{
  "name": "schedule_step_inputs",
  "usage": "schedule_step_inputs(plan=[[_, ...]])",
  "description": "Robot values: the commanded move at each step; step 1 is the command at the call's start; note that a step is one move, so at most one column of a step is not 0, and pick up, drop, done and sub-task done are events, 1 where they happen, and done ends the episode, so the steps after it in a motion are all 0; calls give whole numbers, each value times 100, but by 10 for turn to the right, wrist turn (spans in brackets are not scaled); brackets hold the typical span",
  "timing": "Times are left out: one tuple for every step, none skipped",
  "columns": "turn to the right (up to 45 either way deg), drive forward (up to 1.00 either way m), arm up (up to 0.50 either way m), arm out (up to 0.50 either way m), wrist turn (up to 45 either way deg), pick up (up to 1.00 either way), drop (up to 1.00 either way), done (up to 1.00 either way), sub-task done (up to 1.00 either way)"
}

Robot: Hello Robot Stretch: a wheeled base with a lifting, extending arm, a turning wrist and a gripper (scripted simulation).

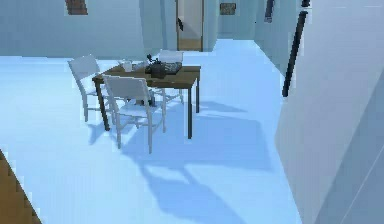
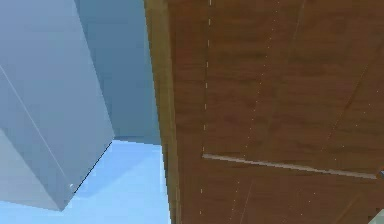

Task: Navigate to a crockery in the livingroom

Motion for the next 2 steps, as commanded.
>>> schedule_step_inputs(plan=[[90, 0, 0, 0, 0, 0, 0, 0, 0], [0, 100, 0, 0, 0, 0, 0, 0, 0]])
